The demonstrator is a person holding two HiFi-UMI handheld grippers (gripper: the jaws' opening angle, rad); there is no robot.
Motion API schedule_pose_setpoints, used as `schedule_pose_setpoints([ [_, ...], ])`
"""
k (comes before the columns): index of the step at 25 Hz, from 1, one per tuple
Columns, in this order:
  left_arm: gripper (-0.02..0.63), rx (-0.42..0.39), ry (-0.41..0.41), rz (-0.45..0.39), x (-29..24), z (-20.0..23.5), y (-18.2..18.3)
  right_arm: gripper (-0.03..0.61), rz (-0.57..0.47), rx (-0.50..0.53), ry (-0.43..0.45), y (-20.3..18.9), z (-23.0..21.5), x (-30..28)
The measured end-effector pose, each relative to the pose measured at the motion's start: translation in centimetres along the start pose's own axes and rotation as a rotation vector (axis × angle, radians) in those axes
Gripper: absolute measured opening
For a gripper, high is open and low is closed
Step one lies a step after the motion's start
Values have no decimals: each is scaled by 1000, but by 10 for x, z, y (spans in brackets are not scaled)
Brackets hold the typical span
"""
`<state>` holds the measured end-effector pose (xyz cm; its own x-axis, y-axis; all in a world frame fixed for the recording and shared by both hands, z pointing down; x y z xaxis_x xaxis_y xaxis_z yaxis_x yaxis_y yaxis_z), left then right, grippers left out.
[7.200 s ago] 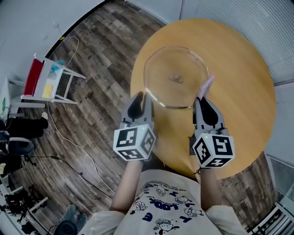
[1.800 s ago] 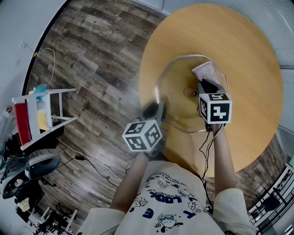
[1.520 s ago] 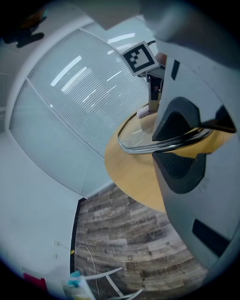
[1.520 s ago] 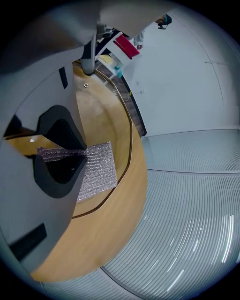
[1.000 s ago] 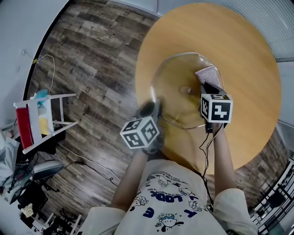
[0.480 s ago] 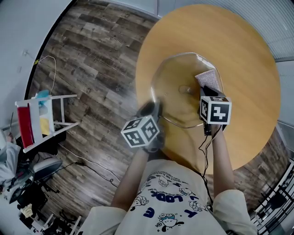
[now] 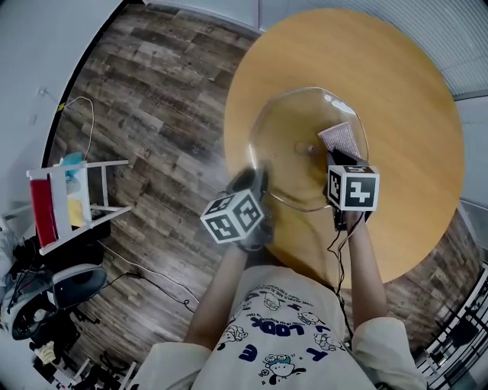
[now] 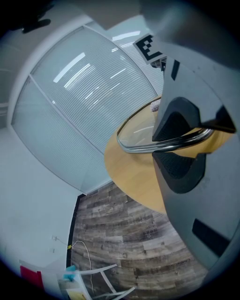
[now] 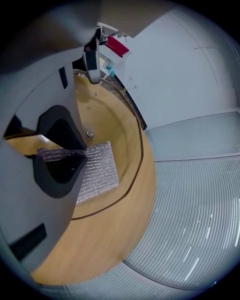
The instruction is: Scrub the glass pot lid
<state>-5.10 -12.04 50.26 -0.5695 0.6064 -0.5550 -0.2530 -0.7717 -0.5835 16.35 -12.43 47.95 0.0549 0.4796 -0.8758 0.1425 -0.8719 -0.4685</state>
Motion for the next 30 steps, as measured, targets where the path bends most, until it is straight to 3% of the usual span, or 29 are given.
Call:
schedule_pose_setpoints([
  [23, 77, 32, 17, -18, 2, 1, -5, 55, 61, -22, 57, -34, 24, 12],
  [30, 78, 94, 6, -40, 3, 4, -3, 55, 73, -20, 77, -42, 32, 13],
])
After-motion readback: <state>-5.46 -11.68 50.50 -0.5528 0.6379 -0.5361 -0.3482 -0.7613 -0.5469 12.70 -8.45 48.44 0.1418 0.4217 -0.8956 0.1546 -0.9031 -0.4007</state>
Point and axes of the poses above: the fingertips, and each gripper's own axes: x backward along the fingers, z to its left, y out of its top, the point moved 4 cm from there along x, backward along the fingers, and after that the axes turned 10 degrees about -x, right-handed, at the moved point
